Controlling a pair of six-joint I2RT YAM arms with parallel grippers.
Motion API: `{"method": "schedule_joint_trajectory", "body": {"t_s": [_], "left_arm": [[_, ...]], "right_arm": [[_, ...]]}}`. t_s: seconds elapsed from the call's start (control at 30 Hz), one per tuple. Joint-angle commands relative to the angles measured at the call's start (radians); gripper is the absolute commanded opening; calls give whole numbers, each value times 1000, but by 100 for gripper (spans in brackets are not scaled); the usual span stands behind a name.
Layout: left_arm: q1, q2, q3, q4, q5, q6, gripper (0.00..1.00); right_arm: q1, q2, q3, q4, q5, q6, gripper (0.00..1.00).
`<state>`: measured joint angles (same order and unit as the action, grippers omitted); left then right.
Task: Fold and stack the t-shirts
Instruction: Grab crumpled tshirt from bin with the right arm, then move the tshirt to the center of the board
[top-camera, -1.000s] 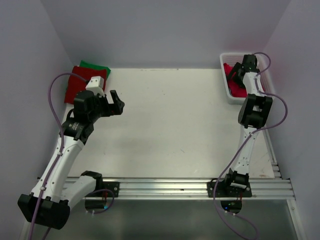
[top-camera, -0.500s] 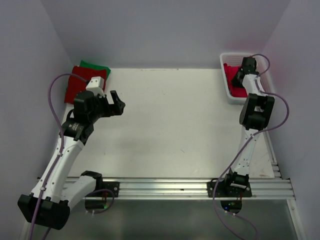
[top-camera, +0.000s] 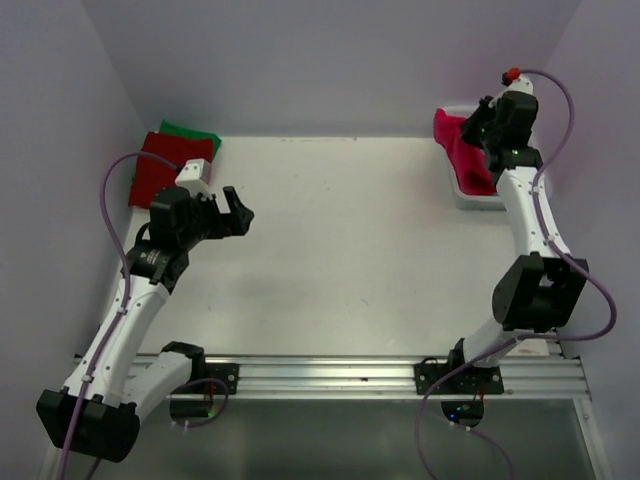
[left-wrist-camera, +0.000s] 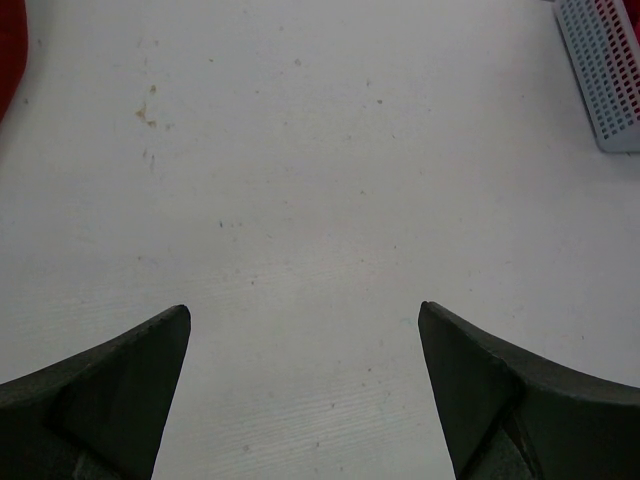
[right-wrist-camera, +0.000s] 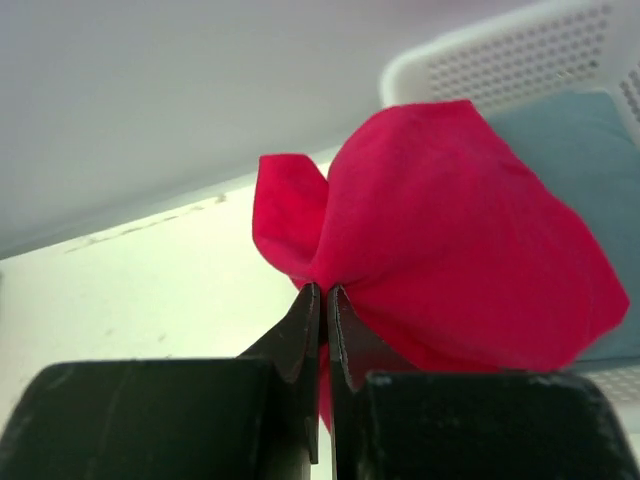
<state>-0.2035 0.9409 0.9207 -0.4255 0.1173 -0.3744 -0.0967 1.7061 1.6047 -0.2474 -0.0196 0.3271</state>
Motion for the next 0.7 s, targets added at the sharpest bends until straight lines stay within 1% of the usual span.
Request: {"method": "schedule_joint_trajectory", "body": {"t_s": [0.0,0.07,0.1,0.17,0.2,0.23,0.33,0.37,0.5,0.6,0.67], "left_arm": [[0,-25,-11,64,21,-17,100],[1,-27,-11,64,12,-18,100],[1,-33,-11,65,7,-20,100],[1,-37,-8,62,-7,-21,100],[1,-47,-8,62,-8,-24,100],[1,-50,-8,60,-14,-26,100],[1,-71,-8,59,-28,-35,100],[1,-82,-8,57,-30,-37,100],[1,-111,-8,50,-42,-44,100],[1,-132,-6,39,-59,-46,100],[1,-149,-3,28,-80,-44,100]], "right_arm": [[32,-106,-45,39,-191,-13,0],[52,-161,-60,11,-325,-2,0],[67,-202,-90,20,-453,22,0],[89,-244,-114,33,-541,36,0],[141,-261,-120,27,-586,38,0],[165,-287,-118,2,-652,26,0],[255,-312,-103,-62,-730,13,0],[274,-328,-107,-58,-805,20,0],[391,-387,-160,-27,-894,53,0],[454,-404,-158,-30,-986,67,0],[483,-414,-164,8,-1016,107,0]]}}
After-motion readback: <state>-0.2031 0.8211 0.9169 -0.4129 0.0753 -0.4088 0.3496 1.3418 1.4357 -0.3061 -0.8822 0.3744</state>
